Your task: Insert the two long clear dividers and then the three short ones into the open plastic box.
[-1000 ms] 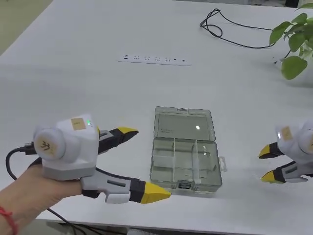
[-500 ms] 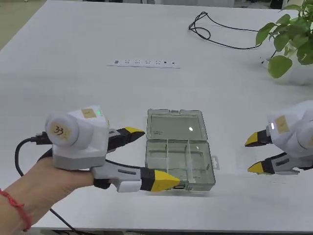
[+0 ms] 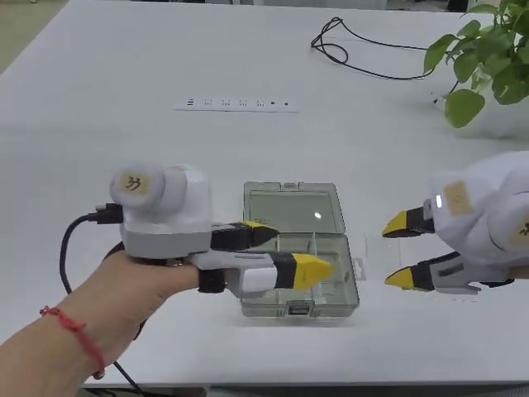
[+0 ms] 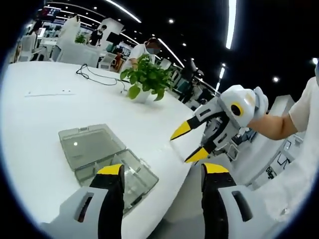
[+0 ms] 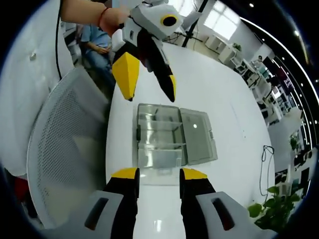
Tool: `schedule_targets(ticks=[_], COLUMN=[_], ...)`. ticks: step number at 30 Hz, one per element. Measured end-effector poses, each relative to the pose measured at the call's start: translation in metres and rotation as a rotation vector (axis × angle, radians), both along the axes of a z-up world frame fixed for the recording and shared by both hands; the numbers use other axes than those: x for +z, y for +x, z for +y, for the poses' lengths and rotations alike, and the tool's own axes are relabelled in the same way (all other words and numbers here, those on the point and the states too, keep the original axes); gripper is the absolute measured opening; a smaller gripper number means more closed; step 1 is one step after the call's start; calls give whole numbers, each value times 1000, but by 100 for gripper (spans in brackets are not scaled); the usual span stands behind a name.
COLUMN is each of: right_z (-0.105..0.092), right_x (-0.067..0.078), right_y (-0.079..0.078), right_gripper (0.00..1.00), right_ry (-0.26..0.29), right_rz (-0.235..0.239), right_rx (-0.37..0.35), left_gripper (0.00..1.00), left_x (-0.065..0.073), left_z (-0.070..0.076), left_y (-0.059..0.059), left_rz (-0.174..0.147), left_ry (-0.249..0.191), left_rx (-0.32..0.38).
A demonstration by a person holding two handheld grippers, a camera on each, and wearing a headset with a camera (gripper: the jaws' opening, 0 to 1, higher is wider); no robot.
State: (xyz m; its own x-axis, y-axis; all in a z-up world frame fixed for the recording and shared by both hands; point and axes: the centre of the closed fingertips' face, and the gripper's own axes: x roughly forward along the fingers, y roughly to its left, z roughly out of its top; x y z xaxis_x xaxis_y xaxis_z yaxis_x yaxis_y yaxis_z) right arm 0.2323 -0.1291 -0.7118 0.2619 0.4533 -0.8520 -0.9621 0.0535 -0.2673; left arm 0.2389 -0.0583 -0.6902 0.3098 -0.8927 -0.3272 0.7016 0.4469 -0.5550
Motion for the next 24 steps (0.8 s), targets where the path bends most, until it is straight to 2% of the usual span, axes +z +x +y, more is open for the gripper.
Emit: schedule_targets(ticks=[2, 6, 8, 11, 14, 19, 24], right_z=[7, 17, 21, 28, 32, 38, 44], right_x=[4, 8, 10, 14, 17, 21, 25], right_y=[-2, -6, -7, -9, -10, -12, -14], right_gripper=[33, 33, 33, 33, 33, 33, 33], right_ry=[12, 17, 15, 18, 21, 28, 30], right_rz=[-2, -11, -18, -29, -31, -37, -44], right_rx=[-1, 9, 12, 10, 12, 15, 19], left_gripper=[57, 52, 49, 43, 37, 28, 19], left_x=[1, -2, -3, -2, -2, -2, 1], left_z=[-5, -12, -16, -22, -25, -30, -34], left_y=[-1, -2, -4, -7, -8, -11, -13], left_rz=[27, 60, 89, 145, 176, 202, 247], left_ry=[-27, -35, -43, -78, -103, -116, -157], left_rx=[5, 8, 8, 25, 34, 26, 27])
